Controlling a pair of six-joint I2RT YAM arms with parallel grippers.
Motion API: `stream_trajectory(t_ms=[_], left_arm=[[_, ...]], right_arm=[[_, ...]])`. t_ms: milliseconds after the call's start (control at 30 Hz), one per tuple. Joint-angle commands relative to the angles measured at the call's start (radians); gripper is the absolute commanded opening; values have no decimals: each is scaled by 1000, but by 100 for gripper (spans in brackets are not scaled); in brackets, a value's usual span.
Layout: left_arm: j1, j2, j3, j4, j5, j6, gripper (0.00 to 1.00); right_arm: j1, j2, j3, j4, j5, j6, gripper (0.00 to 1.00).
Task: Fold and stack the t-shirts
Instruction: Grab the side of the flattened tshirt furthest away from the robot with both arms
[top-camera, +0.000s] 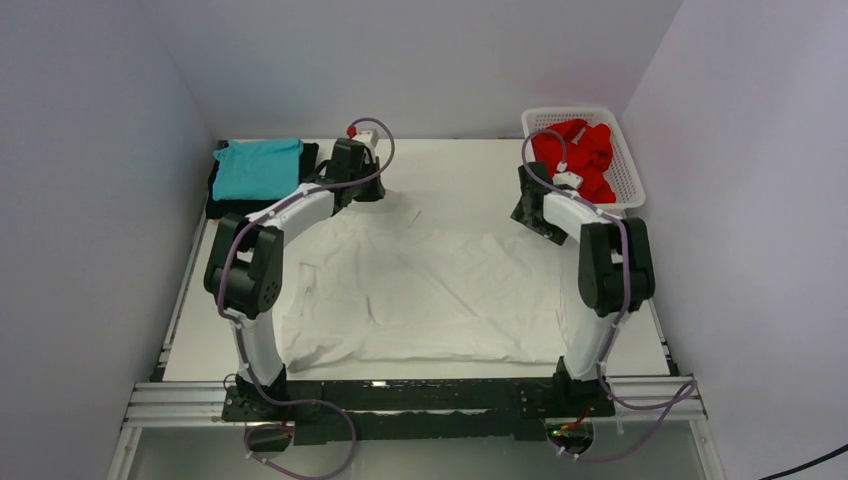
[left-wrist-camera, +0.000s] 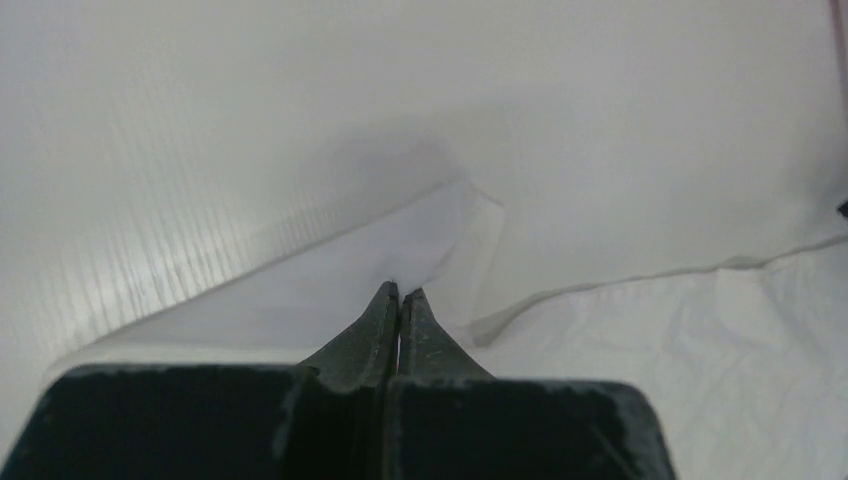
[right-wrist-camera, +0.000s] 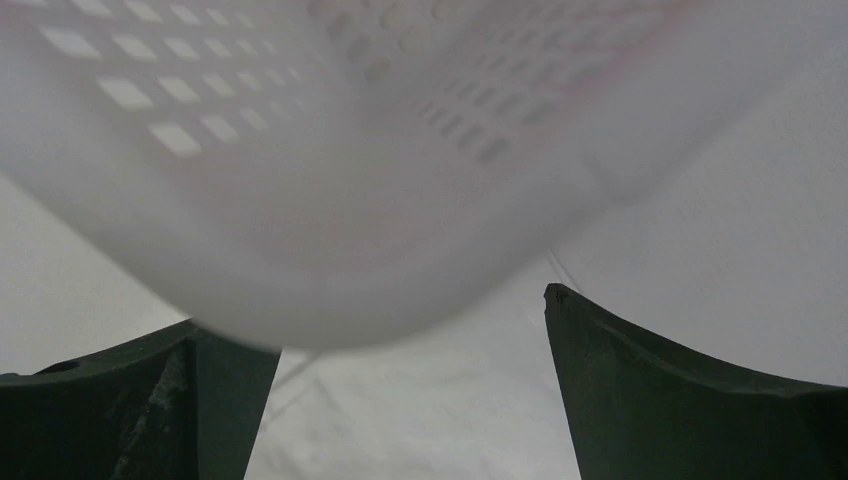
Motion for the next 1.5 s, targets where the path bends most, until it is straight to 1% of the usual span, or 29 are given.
stream_trajectory(t_ms=[0, 100, 200, 333, 400, 533, 600, 667, 733, 767, 833, 933, 1200, 1300, 1433, 1467], left_arm=[[-19, -81, -88, 54, 66, 1, 0], [-29, -141, -149, 76, 52, 3, 0], [-34, -182, -179, 87, 49, 4, 0], [-36, -206, -183, 51, 33, 7, 0], [-36, -223, -197, 53, 33, 7, 0], [-36, -254, -216, 37, 16, 1, 0], [-36, -270, -226, 27, 5, 2, 0], [-36, -290, -244, 25, -5, 2, 0], [-36, -309, -258, 21, -13, 4, 0], [-36, -318, -265, 18, -17, 4, 0], [-36, -338, -280, 15, -21, 6, 0], [-36, -363, -299, 18, -28, 8, 0], [-36, -413, -332, 21, -18, 5, 0], [-36, -425, -336, 13, -24, 2, 0], [-36, -440, -349, 19, -16, 1, 0], [-36, -445, -352, 21, -11, 2, 0]], right_arm=[[22, 121, 159, -99, 128, 49, 100], [43, 178, 207, -118, 177, 53, 100], [50, 218, 231, -146, 174, 64, 100], [52, 225, 203, -156, 192, 73, 98], [53, 218, 184, -162, 210, 74, 96], [51, 191, 141, -169, 223, 78, 87], [47, 172, 120, -159, 222, 80, 76], [39, 159, 104, -135, 210, 72, 62], [35, 159, 105, -134, 205, 74, 50], [30, 163, 111, -136, 203, 73, 45], [28, 178, 126, -145, 198, 71, 41], [27, 190, 144, -176, 208, 84, 37], [23, 149, 100, -171, 205, 102, 27], [25, 137, 87, -167, 201, 107, 19], [24, 118, 70, -134, 178, 90, 2], [24, 113, 73, -123, 170, 77, 0]])
